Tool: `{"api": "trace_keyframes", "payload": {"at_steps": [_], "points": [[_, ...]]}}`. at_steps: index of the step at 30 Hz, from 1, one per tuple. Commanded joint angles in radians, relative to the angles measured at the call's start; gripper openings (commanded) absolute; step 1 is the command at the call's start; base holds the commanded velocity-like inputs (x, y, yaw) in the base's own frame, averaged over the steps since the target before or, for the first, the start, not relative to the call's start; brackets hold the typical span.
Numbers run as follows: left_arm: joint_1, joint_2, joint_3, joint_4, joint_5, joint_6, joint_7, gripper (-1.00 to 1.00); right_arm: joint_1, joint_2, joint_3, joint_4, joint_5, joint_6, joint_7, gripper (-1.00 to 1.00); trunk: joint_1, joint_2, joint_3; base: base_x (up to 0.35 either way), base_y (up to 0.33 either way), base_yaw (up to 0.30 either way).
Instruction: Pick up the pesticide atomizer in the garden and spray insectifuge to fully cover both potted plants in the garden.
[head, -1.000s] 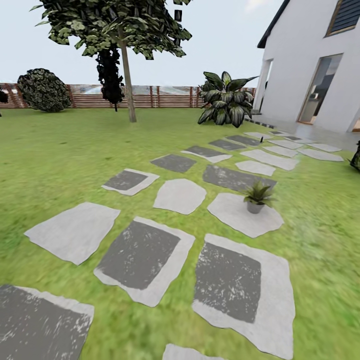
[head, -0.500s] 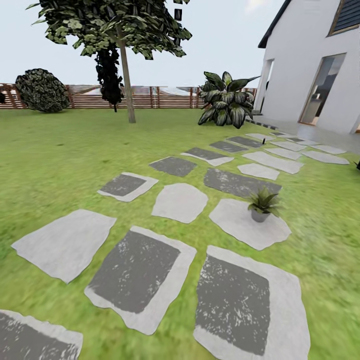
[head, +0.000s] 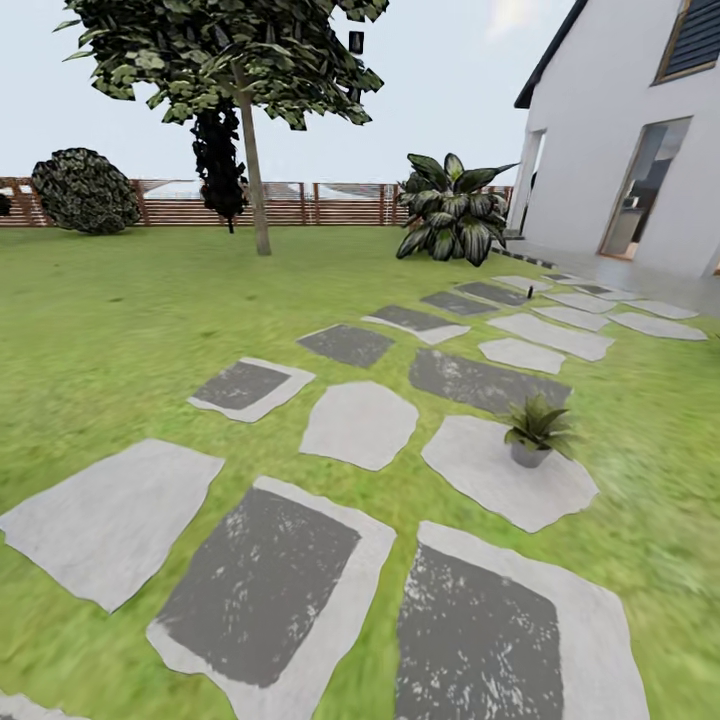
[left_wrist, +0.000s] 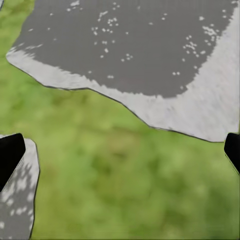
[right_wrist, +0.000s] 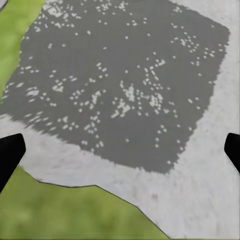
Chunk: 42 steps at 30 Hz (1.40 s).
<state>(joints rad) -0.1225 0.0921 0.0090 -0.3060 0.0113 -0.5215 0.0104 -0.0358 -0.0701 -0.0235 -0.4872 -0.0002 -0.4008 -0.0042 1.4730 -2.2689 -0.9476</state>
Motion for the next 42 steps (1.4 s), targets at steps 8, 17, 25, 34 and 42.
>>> {"api": "trace_keyframes", "payload": {"at_steps": [8,17,25,34,42], "points": [[-0.001,0.0,0.0,0.001,0.001,-0.003,0.001,1.0,-0.001,0.001,0.001,0.001,0.0,-0.004,0.0,1.0,0.001,0.0,-0.001,0.34,0.003,0.0],[-0.001,0.0,0.0,0.001,0.0,-0.003,0.001,1.0,-0.001,0.001,0.003,0.001,0.0,-0.004,0.0,1.0,0.001,0.0,-0.001,0.34,0.081,0.0],[-0.002,0.0,0.0,0.001,0.0,-0.003,0.001,1.0,-0.001,0.001,0.003,0.001,0.0,-0.004,0.0,1.0,0.001,0.0,-0.001,0.34,0.094,0.0],[-0.002,0.0,0.0,0.001,0.0,-0.003,0.001,1.0,-0.001,0.001,0.004,0.001,0.0,-0.004,0.0,1.0,0.001,0.0,-0.001,0.34,0.052,0.0],[-0.001,0.0,0.0,0.001,0.0,-0.003,0.001,1.0,-0.001,0.001,0.004,0.001,0.0,-0.004,0.0,1.0,0.001,0.0,-0.001,0.34,0.003,0.0]]}}
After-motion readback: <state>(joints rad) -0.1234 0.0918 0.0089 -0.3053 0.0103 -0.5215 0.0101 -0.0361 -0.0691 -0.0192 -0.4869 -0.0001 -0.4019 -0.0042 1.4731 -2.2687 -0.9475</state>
